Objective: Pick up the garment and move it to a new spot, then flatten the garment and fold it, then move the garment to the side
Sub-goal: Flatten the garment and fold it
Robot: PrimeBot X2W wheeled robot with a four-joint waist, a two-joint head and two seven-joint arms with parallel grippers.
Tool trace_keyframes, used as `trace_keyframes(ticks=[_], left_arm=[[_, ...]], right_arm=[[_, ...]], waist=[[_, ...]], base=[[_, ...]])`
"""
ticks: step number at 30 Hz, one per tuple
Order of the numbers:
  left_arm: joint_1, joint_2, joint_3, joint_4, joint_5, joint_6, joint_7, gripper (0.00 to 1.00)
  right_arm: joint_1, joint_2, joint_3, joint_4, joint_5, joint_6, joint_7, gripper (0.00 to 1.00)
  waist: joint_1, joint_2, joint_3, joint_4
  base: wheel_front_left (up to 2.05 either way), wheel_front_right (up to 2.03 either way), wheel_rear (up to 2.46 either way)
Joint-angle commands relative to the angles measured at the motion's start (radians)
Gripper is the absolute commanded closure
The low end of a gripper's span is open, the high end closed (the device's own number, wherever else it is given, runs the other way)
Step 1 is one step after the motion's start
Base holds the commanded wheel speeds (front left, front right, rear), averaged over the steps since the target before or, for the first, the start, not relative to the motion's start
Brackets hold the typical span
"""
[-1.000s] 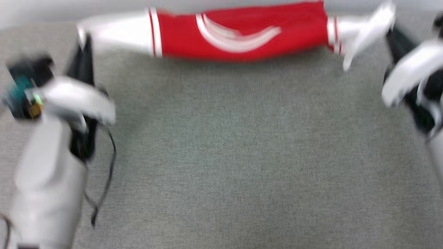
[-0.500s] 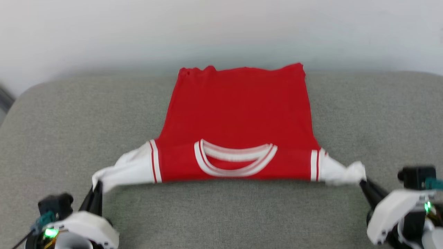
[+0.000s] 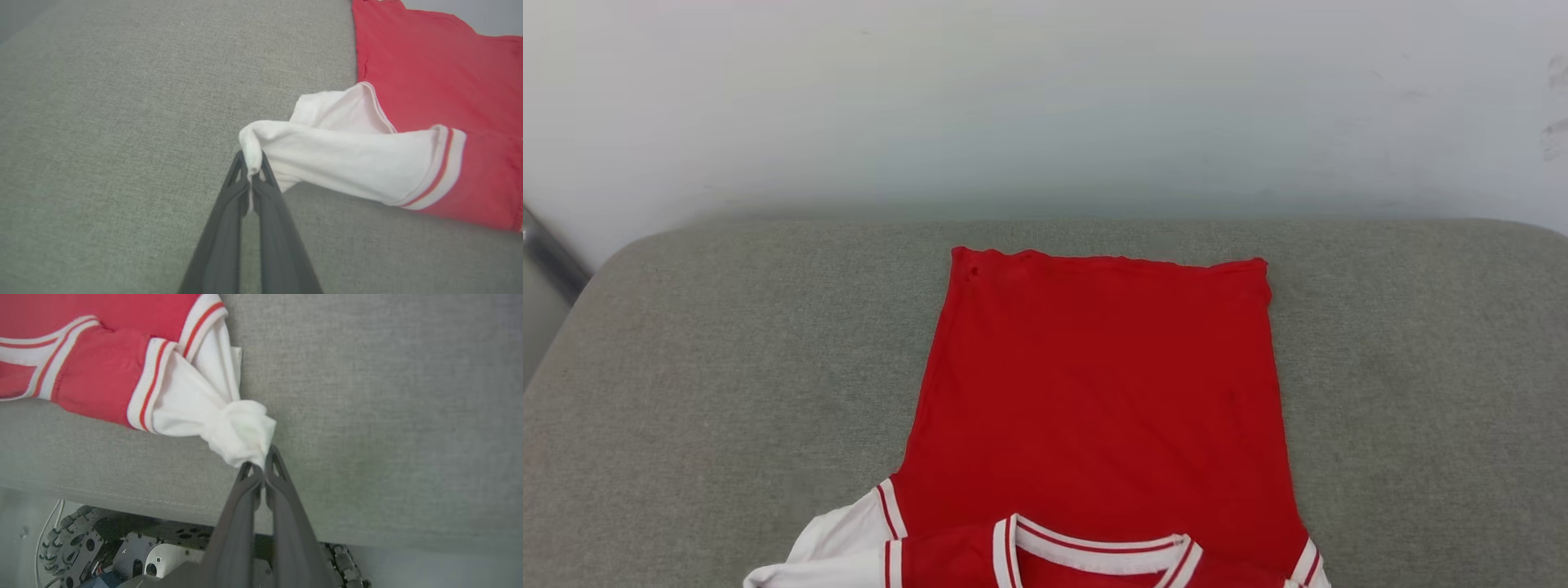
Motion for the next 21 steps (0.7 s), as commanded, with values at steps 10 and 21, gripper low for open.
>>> trace_keyframes(ticks=[10,21], left_arm=[[-0.052,-0.018,-0.043,-0.084,0.03,0.012,0.012,1.0],[-0.214,-0.061,-0.075,-0.145,0.053,-0.014,-0.036,1.0]], right_arm=[[-0.051,0.047,-0.061,-0.058,0.027,-0.001,-0.036,0.0],[-0.478,-0.01,-0.165,0.076,0.008,-0.001,-0.216,0.0]], waist=[[0.0003,0.0,0.053,0.042],[0.0003,0.0,0.235,0.106]], base=[[0.0,0.0,0.0],[0.0,0.0,0.0]])
